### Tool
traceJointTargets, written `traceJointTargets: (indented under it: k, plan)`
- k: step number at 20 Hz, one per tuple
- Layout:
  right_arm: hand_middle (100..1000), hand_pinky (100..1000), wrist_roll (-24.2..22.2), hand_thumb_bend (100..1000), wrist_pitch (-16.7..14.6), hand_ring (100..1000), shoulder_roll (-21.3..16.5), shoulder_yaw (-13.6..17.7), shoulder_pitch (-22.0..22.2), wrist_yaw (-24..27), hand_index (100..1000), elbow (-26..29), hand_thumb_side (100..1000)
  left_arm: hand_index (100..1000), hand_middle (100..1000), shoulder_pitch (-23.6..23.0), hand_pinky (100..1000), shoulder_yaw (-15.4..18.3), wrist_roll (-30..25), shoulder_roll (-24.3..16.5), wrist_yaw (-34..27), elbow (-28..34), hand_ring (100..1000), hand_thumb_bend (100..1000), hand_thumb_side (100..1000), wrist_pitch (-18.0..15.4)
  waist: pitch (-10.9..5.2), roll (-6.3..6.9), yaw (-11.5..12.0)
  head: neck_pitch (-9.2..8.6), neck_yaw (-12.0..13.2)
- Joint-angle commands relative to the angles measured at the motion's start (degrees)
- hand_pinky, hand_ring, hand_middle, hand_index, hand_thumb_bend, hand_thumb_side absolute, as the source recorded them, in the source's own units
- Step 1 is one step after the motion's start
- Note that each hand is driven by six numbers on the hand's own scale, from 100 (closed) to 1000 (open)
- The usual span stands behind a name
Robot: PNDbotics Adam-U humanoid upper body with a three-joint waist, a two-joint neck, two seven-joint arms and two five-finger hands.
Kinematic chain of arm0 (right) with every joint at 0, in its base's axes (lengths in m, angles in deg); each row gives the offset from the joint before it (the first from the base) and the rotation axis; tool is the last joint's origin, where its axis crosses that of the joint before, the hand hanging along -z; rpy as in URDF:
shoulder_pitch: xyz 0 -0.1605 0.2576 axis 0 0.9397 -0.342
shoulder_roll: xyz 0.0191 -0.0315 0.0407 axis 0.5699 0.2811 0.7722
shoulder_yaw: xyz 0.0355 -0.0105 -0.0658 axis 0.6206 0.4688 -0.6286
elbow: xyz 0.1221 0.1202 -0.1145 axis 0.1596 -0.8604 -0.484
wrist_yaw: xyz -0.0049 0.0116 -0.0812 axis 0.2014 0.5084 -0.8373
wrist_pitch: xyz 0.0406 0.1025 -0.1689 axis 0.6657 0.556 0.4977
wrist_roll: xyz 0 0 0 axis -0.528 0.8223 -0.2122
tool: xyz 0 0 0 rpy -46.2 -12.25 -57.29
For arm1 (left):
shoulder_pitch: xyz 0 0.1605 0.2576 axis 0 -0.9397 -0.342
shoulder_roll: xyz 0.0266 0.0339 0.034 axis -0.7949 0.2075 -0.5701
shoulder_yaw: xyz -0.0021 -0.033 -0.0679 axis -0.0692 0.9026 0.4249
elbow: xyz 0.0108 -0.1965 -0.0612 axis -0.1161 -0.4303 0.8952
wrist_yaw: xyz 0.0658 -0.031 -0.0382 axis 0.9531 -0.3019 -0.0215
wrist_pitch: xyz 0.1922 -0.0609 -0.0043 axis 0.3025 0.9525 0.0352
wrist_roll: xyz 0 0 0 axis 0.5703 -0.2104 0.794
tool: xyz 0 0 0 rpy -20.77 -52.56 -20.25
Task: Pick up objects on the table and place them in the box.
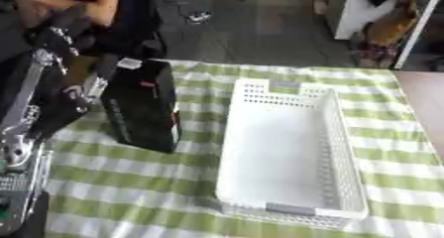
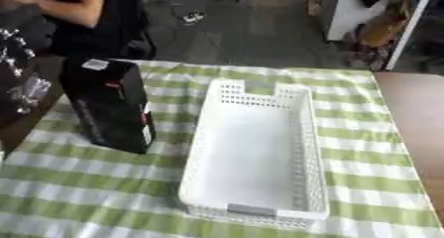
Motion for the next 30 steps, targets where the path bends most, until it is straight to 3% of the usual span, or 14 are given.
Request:
traceJointTargets:
  k: [1, 12, 15, 22, 25, 30]
  plan:
    - [851, 769, 0.1, 100, -0.1, 817, -0.5, 0.2, -0.4, 0.0, 974, 0.9, 733, 1000, 1000, 0.4, 928, 0.4, 0.2, -1.5, 0.0, 1.1, 1000, 710, 518, 0.0, -0.51, 0.01, 0.1, -0.62, -0.4]
    - [851, 769, 0.1, 100, 0.0, 817, -0.5, 0.1, -0.4, -0.1, 975, 0.9, 732, 1000, 1000, 0.3, 929, 0.4, -0.2, -2.7, 0.3, 1.1, 1000, 704, 522, -0.1, -0.47, 0.05, 0.0, -0.51, -0.5]
    - [852, 769, -0.1, 100, 0.0, 817, -0.7, 0.0, -0.5, -0.1, 975, 0.8, 732, 1000, 1000, -0.1, 934, -0.8, -1.8, -8.8, 1.8, 0.9, 1000, 736, 531, -0.7, -0.49, 0.35, -0.2, -0.48, -0.3]
    - [853, 770, -0.3, 100, 0.0, 818, -1.5, -0.1, -0.2, -0.1, 976, 0.4, 729, 1000, 1000, -1.8, 942, -5.5, -6.8, -30.7, 10.9, -2.1, 1000, 818, 581, -4.4, -0.65, 1.49, -0.5, -0.17, -0.7]
    - [853, 771, -0.3, 100, 0.1, 819, -1.5, -0.1, 0.0, -0.1, 977, 0.3, 728, 1000, 1000, -1.4, 943, -6.7, -7.2, -34.5, 12.7, -3.1, 1000, 837, 588, -5.6, -0.76, 1.71, -0.4, -0.25, -0.9]
    - [853, 771, -0.3, 100, 0.0, 818, -1.6, -0.1, 0.0, -0.1, 977, 0.1, 727, 1000, 1000, -0.5, 941, -7.8, -8.4, -36.0, 14.1, -3.7, 998, 855, 596, -6.5, -0.79, 1.77, -0.5, -0.4, -1.0]
